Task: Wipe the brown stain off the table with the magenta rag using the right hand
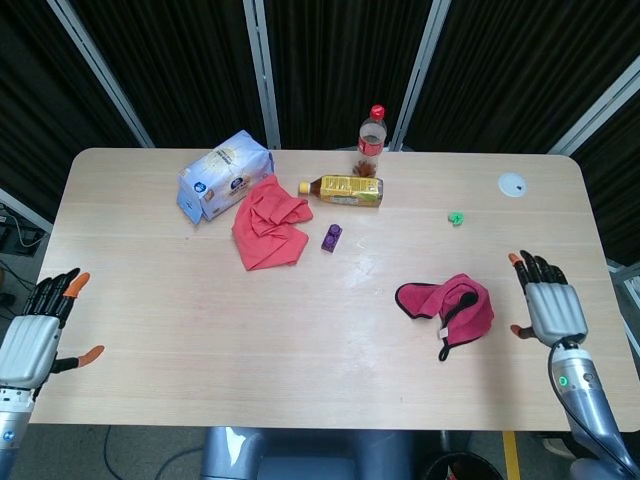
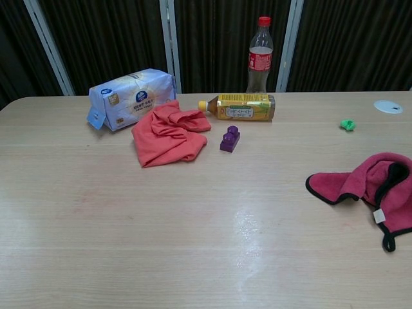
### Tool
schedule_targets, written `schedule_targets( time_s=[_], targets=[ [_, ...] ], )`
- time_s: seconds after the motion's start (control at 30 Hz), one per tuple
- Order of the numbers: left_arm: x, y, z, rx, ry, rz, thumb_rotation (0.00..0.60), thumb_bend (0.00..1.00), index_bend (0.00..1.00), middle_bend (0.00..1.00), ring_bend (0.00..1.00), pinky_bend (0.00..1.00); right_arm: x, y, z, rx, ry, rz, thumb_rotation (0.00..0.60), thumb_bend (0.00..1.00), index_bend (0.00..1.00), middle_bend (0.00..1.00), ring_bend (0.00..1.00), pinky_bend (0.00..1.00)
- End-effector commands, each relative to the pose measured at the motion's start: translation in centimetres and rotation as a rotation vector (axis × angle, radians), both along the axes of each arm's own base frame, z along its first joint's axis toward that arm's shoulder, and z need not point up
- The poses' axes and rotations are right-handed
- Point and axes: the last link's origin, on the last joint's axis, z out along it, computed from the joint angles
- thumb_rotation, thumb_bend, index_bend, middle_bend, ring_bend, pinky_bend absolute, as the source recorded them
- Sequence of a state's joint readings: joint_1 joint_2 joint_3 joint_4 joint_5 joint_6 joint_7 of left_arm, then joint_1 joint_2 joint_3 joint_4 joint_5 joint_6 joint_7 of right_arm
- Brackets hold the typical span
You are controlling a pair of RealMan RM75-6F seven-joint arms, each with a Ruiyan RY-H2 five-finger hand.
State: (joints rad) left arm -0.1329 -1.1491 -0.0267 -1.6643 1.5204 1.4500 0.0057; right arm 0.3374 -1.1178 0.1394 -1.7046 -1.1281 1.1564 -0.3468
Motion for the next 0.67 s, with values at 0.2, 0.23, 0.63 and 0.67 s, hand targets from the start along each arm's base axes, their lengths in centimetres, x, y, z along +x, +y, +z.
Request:
schedule_targets(
  time_s=[0.2, 0.23, 0.63, 0.67],
  targets=[
    [-0.4, 0.4, 0.7, 0.026, 0.068, -0.003, 0.600, 0.00, 0.00, 0.00, 0.00, 0.00, -3.0, 8.4, 3.8, -0.092, -0.012, 0.104, 0.600, 0.00, 0.01, 0.00, 0.00, 0.12],
    [-0.5, 0.4, 0.7, 0.025, 0.074, -0.002, 0.600, 0.00, 0.00, 0.00, 0.00, 0.00, -3.1, 8.7, 4.0, -0.093, -0.010, 0.107, 0.600, 0.00, 0.01, 0.00, 0.00, 0.12],
    [-0.7, 0.2, 0.7, 0.031, 0.113, -0.022, 0.600, 0.00, 0.00, 0.00, 0.00, 0.00, -3.1, 10.4, 4.1, -0.162, -0.054, 0.172, 0.600, 0.00, 0.00, 0.00, 0.00, 0.09],
    [-0.7, 0.2, 0.7, 0.032, 0.111, -0.020, 0.600, 0.00, 0.00, 0.00, 0.00, 0.00, -3.1, 10.4, 4.0, -0.162, -0.056, 0.171, 0.600, 0.00, 0.00, 0.00, 0.00, 0.09]
  ],
)
